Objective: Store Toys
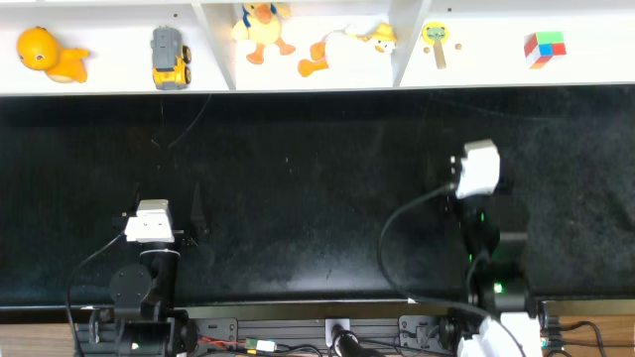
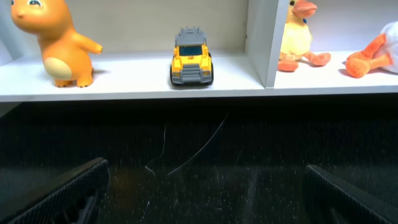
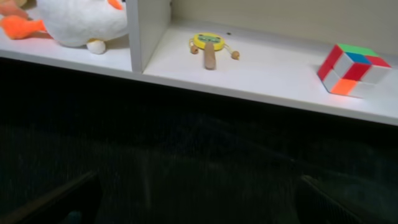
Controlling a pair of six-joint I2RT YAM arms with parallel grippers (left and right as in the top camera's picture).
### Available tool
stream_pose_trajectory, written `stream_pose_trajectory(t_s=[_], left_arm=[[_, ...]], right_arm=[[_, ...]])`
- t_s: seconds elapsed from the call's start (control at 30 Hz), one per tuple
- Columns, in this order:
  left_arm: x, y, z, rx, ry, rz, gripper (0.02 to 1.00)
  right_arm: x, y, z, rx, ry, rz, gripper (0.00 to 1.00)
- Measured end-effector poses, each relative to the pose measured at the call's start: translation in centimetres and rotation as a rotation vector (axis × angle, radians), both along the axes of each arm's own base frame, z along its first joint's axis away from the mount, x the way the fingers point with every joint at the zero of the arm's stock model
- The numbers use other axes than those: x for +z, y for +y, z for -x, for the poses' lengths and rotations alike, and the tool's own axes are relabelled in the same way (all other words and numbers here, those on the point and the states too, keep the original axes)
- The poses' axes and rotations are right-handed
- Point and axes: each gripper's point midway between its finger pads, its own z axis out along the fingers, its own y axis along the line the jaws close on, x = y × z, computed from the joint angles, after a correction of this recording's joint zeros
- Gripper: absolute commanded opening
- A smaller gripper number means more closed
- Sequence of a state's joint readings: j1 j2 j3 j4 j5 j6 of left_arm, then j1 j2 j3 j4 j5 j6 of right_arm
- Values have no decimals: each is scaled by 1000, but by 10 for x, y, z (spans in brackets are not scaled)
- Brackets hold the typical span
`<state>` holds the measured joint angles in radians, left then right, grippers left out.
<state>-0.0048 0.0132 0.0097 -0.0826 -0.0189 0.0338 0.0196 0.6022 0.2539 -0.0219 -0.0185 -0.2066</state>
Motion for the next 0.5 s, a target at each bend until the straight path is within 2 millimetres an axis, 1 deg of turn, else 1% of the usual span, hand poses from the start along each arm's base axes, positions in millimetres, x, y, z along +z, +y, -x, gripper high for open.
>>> stream_pose_trajectory(t_s=[0.13, 0.27, 0.33, 0.4, 0.43, 0.5], left_arm=[[0, 0, 0, 0, 0, 0, 998], [0, 0, 0, 0, 0, 0, 998], [0, 0, 0, 0, 0, 0, 998], [0, 0, 0, 0, 0, 0, 998], [0, 0, 0, 0, 0, 0, 998], [0, 0, 0, 0, 0, 0, 998]], right_arm=[[-3, -4, 17, -19, -80, -16, 996], [-8, -5, 26, -29, -131, -48, 993], [-15, -5, 29, -33, -143, -64, 996], [-27, -5, 33, -38, -114, -75, 996], [-28, -6, 34, -39, -111, -79, 996], [-20, -6, 34, -39, -142, -83, 996]])
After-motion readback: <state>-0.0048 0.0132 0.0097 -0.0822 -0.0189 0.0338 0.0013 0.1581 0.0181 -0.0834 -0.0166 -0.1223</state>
